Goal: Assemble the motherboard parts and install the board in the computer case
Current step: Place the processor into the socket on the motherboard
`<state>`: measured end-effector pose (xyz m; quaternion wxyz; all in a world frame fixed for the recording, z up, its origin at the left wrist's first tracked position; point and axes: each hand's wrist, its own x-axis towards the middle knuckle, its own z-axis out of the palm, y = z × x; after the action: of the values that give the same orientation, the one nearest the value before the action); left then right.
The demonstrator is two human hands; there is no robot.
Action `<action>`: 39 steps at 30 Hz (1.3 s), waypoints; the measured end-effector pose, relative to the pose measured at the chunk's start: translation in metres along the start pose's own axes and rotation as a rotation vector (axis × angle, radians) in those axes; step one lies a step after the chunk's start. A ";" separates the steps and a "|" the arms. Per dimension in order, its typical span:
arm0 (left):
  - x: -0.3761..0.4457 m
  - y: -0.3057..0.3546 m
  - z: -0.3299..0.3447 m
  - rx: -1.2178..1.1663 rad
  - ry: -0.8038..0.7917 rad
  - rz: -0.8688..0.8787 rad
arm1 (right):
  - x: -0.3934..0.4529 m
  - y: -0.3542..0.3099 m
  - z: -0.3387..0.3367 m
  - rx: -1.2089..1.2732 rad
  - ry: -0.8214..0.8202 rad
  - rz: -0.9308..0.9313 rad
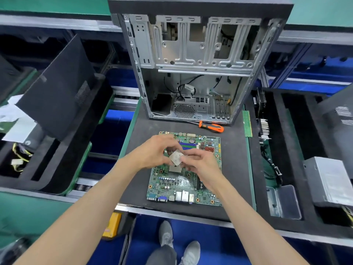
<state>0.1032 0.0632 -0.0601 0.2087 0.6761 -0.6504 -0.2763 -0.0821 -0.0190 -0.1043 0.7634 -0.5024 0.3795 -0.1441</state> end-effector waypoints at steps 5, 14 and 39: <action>-0.007 -0.007 0.007 0.032 -0.083 -0.056 | -0.008 0.012 0.012 -0.056 0.047 0.028; -0.024 -0.022 0.044 0.015 0.098 -0.129 | -0.010 0.031 0.030 0.124 0.344 0.192; -0.005 -0.039 0.054 0.186 0.025 -0.140 | 0.004 0.043 -0.009 -1.075 0.238 -0.485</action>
<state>0.0978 0.0747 -0.1254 0.1335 0.7397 -0.6217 -0.2201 -0.0927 -0.0080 -0.1458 0.2999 -0.8707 0.3568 -0.1572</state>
